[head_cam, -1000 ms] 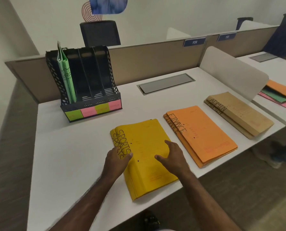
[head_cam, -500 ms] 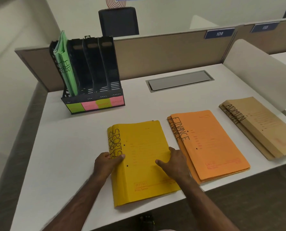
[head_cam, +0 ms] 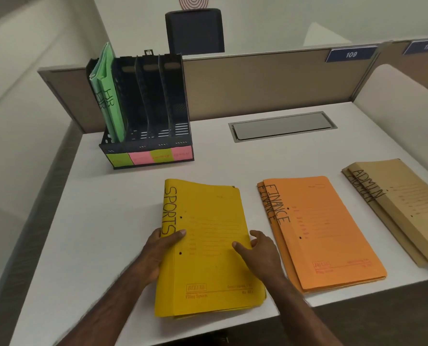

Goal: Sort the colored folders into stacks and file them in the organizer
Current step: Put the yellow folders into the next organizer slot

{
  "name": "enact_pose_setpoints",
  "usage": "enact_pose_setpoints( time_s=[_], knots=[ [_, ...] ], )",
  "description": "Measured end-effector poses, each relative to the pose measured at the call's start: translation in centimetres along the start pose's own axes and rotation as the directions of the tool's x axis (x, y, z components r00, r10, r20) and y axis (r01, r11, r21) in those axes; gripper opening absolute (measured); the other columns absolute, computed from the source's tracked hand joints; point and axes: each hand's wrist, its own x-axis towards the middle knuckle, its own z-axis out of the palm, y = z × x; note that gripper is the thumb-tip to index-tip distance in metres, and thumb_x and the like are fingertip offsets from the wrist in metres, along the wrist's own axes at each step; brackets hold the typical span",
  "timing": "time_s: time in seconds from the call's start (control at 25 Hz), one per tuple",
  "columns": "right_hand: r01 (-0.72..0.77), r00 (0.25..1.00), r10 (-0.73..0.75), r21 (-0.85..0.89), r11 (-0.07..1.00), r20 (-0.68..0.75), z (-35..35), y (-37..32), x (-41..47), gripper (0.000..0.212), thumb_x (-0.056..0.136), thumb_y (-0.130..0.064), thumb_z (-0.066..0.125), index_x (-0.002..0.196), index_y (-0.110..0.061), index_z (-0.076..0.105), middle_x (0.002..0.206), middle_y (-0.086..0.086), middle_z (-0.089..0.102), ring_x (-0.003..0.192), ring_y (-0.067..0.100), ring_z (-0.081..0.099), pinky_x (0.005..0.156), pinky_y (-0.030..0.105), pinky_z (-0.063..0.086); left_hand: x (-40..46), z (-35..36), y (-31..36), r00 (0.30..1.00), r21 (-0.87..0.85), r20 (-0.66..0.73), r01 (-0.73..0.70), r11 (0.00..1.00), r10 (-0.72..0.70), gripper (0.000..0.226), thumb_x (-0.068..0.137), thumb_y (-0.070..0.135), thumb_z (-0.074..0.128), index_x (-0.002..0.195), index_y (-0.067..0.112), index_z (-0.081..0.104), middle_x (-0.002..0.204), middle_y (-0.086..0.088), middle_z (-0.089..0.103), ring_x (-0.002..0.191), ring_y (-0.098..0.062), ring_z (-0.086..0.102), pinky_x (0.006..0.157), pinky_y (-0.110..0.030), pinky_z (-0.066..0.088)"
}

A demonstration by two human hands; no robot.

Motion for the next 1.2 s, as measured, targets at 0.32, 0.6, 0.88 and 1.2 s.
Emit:
enact_pose_setpoints(
  time_s=[0.32,0.6,0.88,1.2],
  knots=[
    [0.091,0.993,-0.095,0.066,0.994,0.070,-0.3,-3.8,1.2,0.070,0.091,-0.057,0.076,0.148,-0.022,0.056,0.135,0.004,0.062,0.115,0.017,0.063,0.095,0.037,0.056,-1.9,0.6,5.4,0.973,-0.042,0.042,-0.224,0.974,0.226,0.066,0.066,0.029,0.089,0.128,0.023,0.068,0.118,-0.013,0.079,0.099,-0.037,0.078,0.078,-0.051,0.065],
    [0.365,0.931,-0.362,0.119,0.924,-0.042,0.5,-15.8,4.6,0.054,0.093,-0.049,0.077,0.140,-0.025,0.062,0.140,-0.003,0.059,0.128,0.016,0.057,0.103,0.034,0.049,-3.9,-1.4,14.2,0.816,0.120,-0.161,-0.542,0.832,0.555,0.064,0.057,0.051,0.087,0.116,0.034,0.072,0.109,0.007,0.081,0.102,-0.023,0.078,0.087,-0.048,0.063],
    [0.572,0.817,-0.576,0.164,0.804,-0.022,1.7,-31.7,9.4,0.056,0.102,-0.039,0.068,0.153,-0.022,0.053,0.153,0.001,0.054,0.136,0.020,0.056,0.110,0.041,0.050,-4.4,-3.4,23.3,0.427,0.382,-0.275,-0.774,0.506,0.861,0.022,0.080,0.042,0.084,0.099,0.040,0.073,0.091,0.023,0.077,0.081,0.001,0.073,0.066,-0.013,0.056],
    [0.675,0.700,-0.713,0.292,0.677,0.036,2.0,-45.9,13.9,0.059,0.104,-0.012,0.064,0.160,-0.020,0.046,0.157,0.002,0.056,0.129,0.019,0.067,0.103,0.044,0.060,0.6,-4.0,31.2,0.079,0.485,-0.267,-0.850,0.205,0.960,0.030,0.093,0.033,0.080,0.121,0.030,0.068,0.107,0.019,0.075,0.101,-0.002,0.074,0.084,-0.012,0.056]
  ],
)
